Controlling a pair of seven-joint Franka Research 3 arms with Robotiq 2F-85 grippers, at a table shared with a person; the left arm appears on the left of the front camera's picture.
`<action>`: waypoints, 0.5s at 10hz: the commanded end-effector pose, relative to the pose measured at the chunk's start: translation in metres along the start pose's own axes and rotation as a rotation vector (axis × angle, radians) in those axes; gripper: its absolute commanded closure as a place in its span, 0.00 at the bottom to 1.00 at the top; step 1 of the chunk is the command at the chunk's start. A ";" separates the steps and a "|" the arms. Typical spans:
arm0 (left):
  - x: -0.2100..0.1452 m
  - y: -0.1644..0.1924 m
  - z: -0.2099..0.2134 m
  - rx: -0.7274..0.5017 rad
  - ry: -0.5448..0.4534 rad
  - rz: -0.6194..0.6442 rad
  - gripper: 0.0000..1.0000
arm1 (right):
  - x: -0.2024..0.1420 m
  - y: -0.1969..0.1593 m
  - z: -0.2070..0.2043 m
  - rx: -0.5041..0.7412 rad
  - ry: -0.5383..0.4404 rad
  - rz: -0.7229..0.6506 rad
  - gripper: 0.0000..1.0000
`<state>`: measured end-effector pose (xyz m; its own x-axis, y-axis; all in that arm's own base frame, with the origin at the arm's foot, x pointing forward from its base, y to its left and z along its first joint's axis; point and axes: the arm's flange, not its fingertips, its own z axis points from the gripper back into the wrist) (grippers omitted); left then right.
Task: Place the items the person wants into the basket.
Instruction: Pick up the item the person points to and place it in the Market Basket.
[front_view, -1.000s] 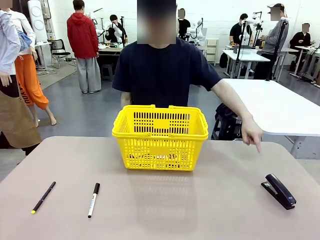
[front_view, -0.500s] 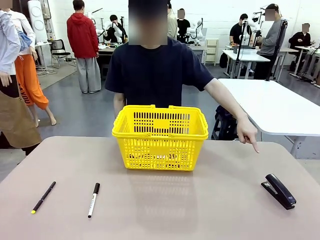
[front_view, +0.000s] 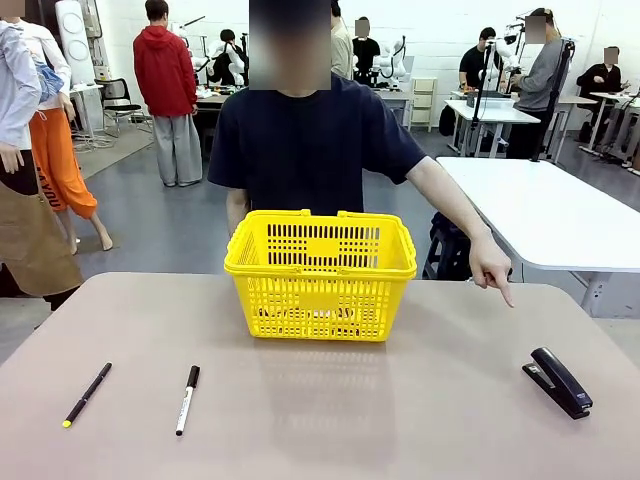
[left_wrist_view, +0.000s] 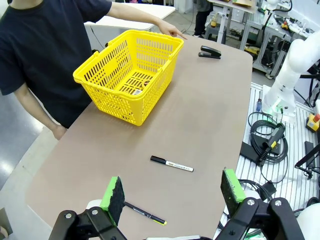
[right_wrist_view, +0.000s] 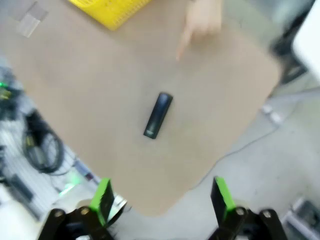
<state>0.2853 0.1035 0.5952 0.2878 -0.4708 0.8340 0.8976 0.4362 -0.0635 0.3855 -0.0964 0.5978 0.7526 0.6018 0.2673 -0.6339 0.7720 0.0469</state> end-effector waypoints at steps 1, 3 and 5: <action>-0.001 0.001 0.000 -0.007 -0.024 -0.017 0.00 | 0.027 -0.001 -0.047 0.050 0.171 -0.172 0.00; -0.001 0.001 0.000 -0.007 -0.024 -0.017 0.00 | 0.027 0.003 -0.095 -0.056 0.122 -0.192 0.00; -0.001 0.001 0.000 -0.007 -0.024 -0.017 0.00 | 0.015 0.001 -0.147 -0.082 0.111 -0.166 0.00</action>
<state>0.2853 0.1037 0.5952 0.2882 -0.4704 0.8341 0.8973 0.4368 -0.0637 0.4284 -0.0546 0.4830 0.8785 0.4536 0.1501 -0.4627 0.8860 0.0304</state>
